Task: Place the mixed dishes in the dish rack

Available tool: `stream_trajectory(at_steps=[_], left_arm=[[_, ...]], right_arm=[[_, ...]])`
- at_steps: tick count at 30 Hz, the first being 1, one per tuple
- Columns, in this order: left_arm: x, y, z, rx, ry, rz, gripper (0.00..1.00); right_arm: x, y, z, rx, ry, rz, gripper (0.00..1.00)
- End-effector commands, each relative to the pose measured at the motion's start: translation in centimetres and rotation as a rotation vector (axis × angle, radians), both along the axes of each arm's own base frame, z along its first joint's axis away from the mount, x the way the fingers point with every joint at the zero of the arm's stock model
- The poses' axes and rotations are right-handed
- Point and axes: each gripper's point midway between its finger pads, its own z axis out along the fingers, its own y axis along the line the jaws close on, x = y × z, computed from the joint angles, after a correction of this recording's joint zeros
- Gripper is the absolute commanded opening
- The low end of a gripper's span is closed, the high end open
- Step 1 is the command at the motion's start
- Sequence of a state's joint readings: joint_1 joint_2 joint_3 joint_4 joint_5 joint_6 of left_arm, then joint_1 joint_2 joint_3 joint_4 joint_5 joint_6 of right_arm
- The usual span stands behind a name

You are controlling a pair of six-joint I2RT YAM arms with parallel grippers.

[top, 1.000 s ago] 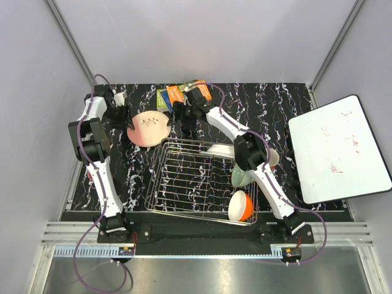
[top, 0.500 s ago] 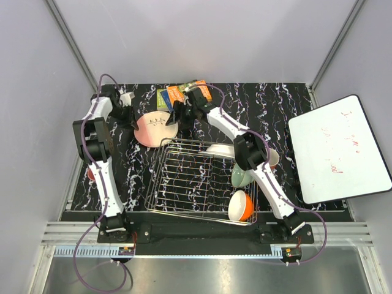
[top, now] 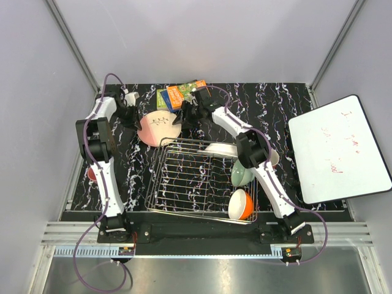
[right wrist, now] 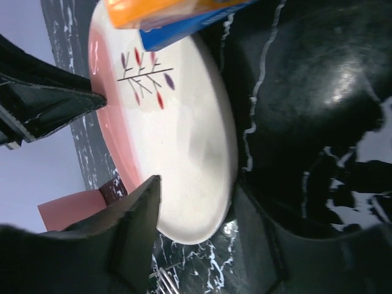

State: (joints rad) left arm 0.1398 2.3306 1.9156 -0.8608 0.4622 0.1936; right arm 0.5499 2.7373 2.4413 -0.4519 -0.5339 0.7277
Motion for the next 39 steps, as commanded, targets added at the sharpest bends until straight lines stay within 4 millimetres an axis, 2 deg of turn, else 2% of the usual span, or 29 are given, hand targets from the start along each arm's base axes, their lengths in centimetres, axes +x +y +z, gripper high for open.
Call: stream_trajectory(at_steps=[1,4,5,7,8,12,14,15,16,19,22,27,34,39], left_arm=[[-1.7,-5.6,0.1,-0.111,0.042,-0.102,0.25],[-1.8,-6.1,0.4,-0.116,0.036,-0.114,0.25],[-1.8,-6.4,0.6,-0.126,0.034,-0.116,0.25],[-1.8,-6.6,0.8,-0.137,0.033,-0.115,0.26],[-1.8,-6.9,1.0,-0.149,0.032,-0.119,0.25],[-2.1,-7.6,1.2,-0.176,0.041,-0.124,0.26],[-2.0,-7.6,1.3,-0.177,0.04,-0.125,0.31],[-1.9,-7.6,1.4,-0.172,0.037,-0.124,0.34],[-1.8,-7.4,1.5,-0.162,0.036,-0.118,0.44],[-1.2,-6.5,1.9,-0.141,0.016,-0.102,0.57],[-0.3,-5.6,2.1,-0.132,0.0,-0.083,0.58],[1.2,-4.0,2.1,-0.1,-0.026,-0.057,0.58],[1.4,-2.6,0.9,-0.078,-0.011,-0.034,0.58],[1.6,-1.8,1.1,-0.053,-0.024,-0.028,0.59]], right_arm=[[-1.2,1.6,-2.1,0.043,0.027,0.05,0.46],[-1.3,1.9,-1.6,0.068,0.024,0.064,0.29],[-1.3,2.0,-1.4,0.075,0.024,0.067,0.19],[-1.2,2.1,-1.1,0.088,0.018,0.073,0.1],[-1.1,2.1,-1.1,0.091,0.016,0.074,0.0],[-1.0,2.2,0.3,0.101,-0.025,0.091,0.0],[-1.0,2.2,1.1,0.098,-0.061,0.104,0.0],[-0.8,2.1,1.5,0.091,-0.093,0.111,0.0],[-0.8,2.0,1.9,0.09,-0.112,0.115,0.0],[-0.6,1.9,3.8,0.092,-0.19,0.132,0.0],[-0.8,2.1,5.9,0.091,-0.275,0.171,0.0],[-1.3,2.0,6.7,0.063,-0.387,0.232,0.0],[-1.3,2.4,7.7,0.084,-0.439,0.268,0.0],[-0.9,3.0,10.4,0.118,-0.536,0.306,0.0]])
